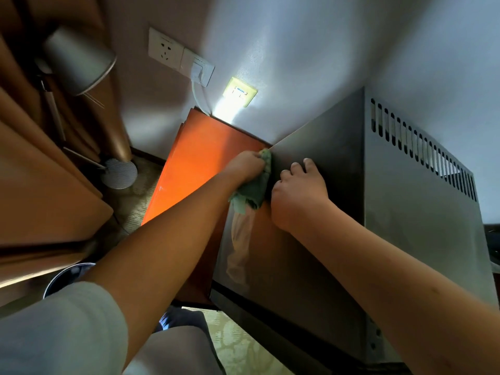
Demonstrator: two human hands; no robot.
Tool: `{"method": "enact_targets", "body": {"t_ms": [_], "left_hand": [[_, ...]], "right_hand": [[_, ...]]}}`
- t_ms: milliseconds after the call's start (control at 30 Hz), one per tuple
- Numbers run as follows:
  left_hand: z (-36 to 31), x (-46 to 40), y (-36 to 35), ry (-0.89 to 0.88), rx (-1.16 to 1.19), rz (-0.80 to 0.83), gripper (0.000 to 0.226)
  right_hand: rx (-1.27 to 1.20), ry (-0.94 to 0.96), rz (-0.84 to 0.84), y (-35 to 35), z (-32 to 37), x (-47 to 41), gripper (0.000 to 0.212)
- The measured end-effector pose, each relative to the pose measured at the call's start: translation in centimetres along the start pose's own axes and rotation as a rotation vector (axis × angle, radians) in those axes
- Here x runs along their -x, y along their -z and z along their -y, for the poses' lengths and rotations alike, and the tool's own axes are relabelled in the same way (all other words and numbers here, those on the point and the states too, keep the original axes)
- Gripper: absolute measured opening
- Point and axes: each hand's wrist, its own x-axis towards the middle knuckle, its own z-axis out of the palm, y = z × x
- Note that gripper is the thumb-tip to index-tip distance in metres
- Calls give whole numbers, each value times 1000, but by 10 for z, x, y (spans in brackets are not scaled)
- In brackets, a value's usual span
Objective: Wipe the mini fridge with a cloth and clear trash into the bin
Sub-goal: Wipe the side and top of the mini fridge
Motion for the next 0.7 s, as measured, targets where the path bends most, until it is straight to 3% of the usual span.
{"method": "enact_targets", "body": {"t_ms": [133, 333, 567, 700], "left_hand": [[27, 19, -16, 40, 18, 59, 47], [-13, 8, 0, -88, 120, -34, 58], [31, -6, -8, 78, -20, 59, 59], [29, -1, -10, -20, -75, 15, 55]], "right_hand": [[32, -6, 30, 4, 2, -3, 57], [56, -8, 58, 4, -2, -6, 59], [80, 26, 81, 2, 4, -9, 56], [80, 26, 80, -1, 4, -10, 59]]}}
